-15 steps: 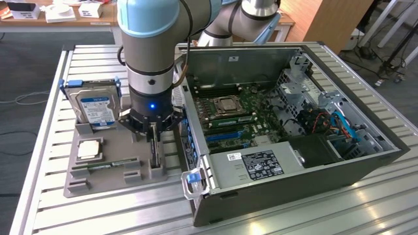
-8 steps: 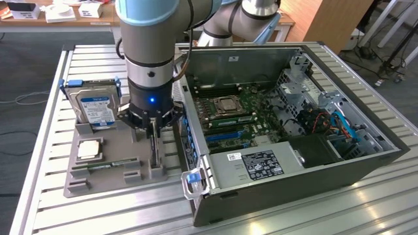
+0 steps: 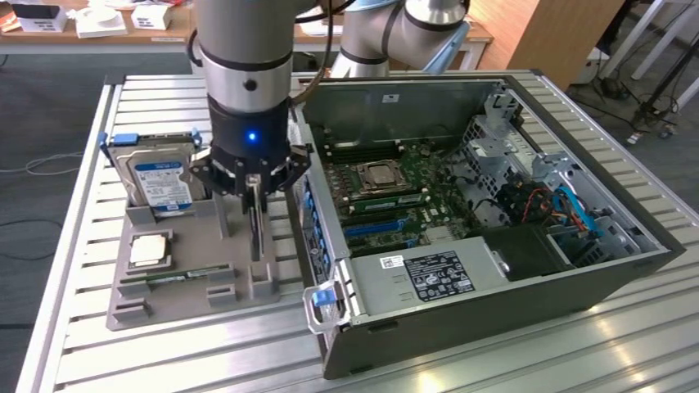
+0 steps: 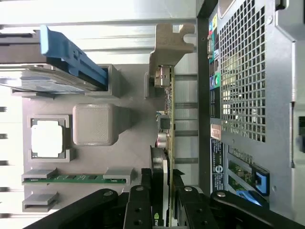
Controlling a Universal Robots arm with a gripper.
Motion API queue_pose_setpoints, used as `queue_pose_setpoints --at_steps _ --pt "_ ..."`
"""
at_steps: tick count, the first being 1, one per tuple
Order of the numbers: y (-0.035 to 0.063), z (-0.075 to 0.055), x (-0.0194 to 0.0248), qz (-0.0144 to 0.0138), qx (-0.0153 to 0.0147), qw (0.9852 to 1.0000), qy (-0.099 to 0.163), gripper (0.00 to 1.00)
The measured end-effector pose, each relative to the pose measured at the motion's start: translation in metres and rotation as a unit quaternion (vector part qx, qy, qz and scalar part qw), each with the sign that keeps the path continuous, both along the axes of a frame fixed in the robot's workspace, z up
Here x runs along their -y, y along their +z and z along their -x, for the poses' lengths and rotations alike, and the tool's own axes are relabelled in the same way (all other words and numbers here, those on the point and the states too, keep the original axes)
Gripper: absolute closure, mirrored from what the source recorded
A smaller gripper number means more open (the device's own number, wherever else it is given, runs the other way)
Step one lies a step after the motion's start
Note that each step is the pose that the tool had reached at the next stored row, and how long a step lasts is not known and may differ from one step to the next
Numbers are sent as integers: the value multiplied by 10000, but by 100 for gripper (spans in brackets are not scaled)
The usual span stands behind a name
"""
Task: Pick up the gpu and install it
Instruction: 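Pick up the gpu and move the gpu toward the slot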
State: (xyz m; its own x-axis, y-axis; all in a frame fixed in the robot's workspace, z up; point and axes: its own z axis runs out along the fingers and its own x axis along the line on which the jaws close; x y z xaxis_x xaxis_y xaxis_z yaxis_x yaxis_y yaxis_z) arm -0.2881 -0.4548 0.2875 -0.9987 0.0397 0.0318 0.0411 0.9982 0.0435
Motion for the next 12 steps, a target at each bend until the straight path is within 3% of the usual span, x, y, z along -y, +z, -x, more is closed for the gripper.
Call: queue_pose_setpoints --at_steps 12 --pt "546 0 0 0 0 10000 0 73"
